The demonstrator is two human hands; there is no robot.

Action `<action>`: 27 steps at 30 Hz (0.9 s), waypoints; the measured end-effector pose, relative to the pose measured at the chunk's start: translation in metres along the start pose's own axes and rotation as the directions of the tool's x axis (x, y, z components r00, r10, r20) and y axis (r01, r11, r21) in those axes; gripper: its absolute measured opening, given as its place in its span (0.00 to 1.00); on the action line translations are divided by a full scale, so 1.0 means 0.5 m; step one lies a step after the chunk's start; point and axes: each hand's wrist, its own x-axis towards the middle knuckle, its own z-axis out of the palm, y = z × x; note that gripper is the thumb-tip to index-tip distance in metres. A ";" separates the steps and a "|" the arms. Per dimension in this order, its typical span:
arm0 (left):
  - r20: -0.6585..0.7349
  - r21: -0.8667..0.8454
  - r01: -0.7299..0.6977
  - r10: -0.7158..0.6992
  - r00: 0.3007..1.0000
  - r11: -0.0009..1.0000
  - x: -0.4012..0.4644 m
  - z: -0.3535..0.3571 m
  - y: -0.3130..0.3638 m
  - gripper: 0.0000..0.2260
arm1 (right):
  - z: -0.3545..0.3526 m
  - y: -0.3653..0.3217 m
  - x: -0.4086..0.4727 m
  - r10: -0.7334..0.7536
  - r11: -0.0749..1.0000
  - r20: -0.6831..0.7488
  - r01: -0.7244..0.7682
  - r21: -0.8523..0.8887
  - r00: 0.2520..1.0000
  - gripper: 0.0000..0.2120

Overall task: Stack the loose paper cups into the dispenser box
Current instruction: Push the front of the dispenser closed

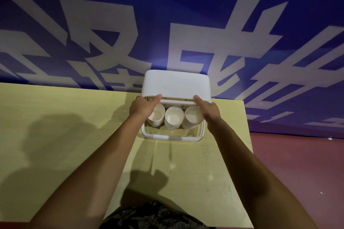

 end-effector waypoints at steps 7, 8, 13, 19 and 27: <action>0.060 -0.072 -0.067 0.071 0.996 0.995 -0.016 0.019 -0.057 0.30 | -0.009 0.058 -0.026 -0.070 0.997 0.083 0.067 0.033 0.994 0.31; 0.053 -0.094 -0.073 0.079 0.995 0.993 -0.021 0.023 -0.065 0.28 | -0.007 0.063 -0.033 -0.083 0.995 0.084 0.079 0.054 0.993 0.26; 0.049 -0.270 -0.067 0.084 0.995 0.960 -0.044 0.041 -0.096 0.21 | 0.003 0.094 -0.058 -0.044 0.958 0.100 0.013 0.285 0.994 0.22; 0.028 -0.224 -0.141 0.151 0.988 0.964 -0.059 0.061 -0.143 0.25 | 0.005 0.155 -0.076 -0.125 0.976 0.063 0.112 0.185 0.990 0.28; -0.021 0.023 -0.182 0.182 0.983 0.983 -0.049 0.096 -0.211 0.29 | 0.025 0.205 -0.075 -0.244 0.945 -0.070 0.221 -0.241 0.967 0.33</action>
